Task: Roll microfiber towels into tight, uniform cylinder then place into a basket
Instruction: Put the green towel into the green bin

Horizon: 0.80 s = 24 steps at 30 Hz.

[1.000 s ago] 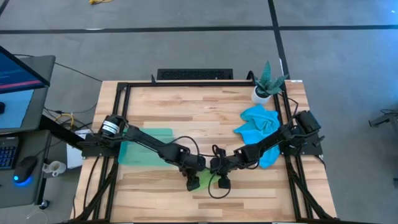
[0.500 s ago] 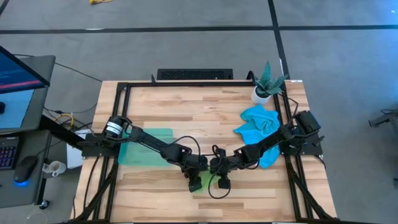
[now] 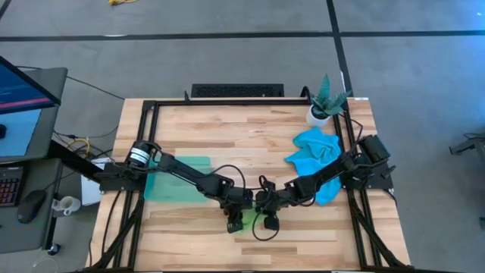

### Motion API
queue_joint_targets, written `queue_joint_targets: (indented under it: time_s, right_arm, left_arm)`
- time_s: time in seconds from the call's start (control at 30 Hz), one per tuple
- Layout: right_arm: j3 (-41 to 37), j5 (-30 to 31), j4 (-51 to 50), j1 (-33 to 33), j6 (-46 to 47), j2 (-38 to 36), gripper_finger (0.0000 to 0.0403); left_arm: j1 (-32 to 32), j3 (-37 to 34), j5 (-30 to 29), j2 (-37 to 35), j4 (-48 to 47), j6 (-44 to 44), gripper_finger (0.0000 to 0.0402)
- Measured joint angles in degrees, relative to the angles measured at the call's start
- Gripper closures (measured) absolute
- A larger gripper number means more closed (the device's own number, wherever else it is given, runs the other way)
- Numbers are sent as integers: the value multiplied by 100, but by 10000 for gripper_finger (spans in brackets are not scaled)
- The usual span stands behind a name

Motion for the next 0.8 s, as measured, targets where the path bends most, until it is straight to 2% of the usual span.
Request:
queue_joint_targets:
  time_s: [0.13, 0.23, 0.33, 0.43, 0.57, 0.7, 0.8]
  right_arm:
    - [88, -44, -99, -20, 0, -12, 301]
    - [173, -363, -396, -78, -113, -205, 279]
    - [185, -319, -937, -85, -298, -690, 268]
    - [192, 90, -1666, -29, -343, -1298, 264]
    - [188, 1040, -2395, 389, -339, -1880, 266]
    - [110, 2126, -2073, 1012, -92, -1809, 269]
    - [2, 2252, -1539, 1227, -75, -1409, 268]
  left_arm:
    - [34, 0, -4, 0, -21, 78, 373]
    - [68, 0, 1, -5, -154, 102, 382]
    - [91, -5, 3, -10, -317, 127, 382]
    - [93, -4, 25, -13, -422, 115, 375]
    - [93, -7, 37, -13, -413, 118, 372]
    - [93, -7, 33, -13, -420, 168, 371]
    - [93, -7, 10, -13, -427, 221, 371]
